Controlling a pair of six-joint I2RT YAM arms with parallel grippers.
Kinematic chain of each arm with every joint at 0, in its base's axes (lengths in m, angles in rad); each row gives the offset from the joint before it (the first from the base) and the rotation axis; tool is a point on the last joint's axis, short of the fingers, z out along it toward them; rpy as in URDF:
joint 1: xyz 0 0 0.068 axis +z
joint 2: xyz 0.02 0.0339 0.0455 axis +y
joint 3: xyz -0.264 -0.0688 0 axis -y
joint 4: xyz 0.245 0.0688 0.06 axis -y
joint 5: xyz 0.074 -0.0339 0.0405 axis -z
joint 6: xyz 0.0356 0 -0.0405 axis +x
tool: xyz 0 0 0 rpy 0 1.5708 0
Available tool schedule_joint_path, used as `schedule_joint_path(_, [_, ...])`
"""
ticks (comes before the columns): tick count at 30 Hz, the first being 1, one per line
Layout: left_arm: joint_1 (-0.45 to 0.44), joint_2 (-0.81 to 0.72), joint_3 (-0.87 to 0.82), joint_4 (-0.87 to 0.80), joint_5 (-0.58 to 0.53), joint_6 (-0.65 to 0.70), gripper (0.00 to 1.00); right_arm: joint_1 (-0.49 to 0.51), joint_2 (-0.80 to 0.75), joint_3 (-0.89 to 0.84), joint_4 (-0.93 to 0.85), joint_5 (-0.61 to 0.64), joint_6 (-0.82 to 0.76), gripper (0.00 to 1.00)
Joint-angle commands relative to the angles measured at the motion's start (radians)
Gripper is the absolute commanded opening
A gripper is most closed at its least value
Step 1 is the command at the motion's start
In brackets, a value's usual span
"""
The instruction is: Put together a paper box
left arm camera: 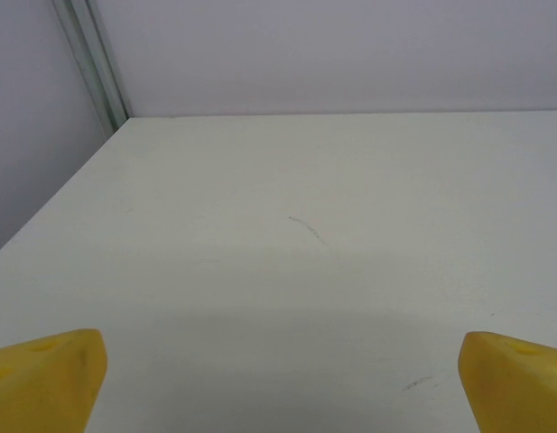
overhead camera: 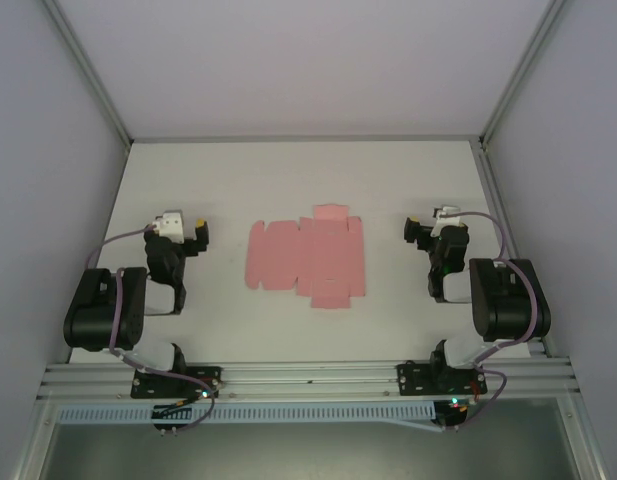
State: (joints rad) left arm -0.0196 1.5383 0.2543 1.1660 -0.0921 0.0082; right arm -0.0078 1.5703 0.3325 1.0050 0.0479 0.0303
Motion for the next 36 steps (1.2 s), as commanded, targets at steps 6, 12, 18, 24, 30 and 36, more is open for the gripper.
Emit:
schedule_joint_path(6, [-0.003, 0.004, 0.018, 0.005, 0.012, 0.024, 1.0, 0.002, -0.007, 0.005, 0.01, -0.001, 0.013, 1.0])
schedule_joint_path(12, [-0.003, 0.002, 0.014, 0.01, 0.014, 0.024, 1.0, 0.001, -0.013, 0.001, 0.015, 0.018, 0.021, 1.0])
schedule_joint_path(18, [-0.003, -0.119, 0.1, -0.241, -0.035, 0.011, 1.0, 0.002, -0.11, 0.032, -0.124, 0.041, 0.025, 1.0])
schedule_joint_path(24, [-0.004, -0.235, 0.225, -0.576, -0.018, -0.13, 0.99, 0.034, -0.241, 0.178, -0.497, 0.076, 0.057, 1.0])
schedule_joint_path(30, [-0.052, -0.295, 0.4, -0.927, 0.09, -0.315, 1.0, 0.176, -0.257, 0.424, -0.988, 0.138, 0.14, 1.0])
schedule_joint_path(36, [-0.17, -0.284, 0.514, -1.2, 0.18, -0.455, 1.0, 0.299, -0.222, 0.569, -1.239, -0.004, 0.327, 0.95])
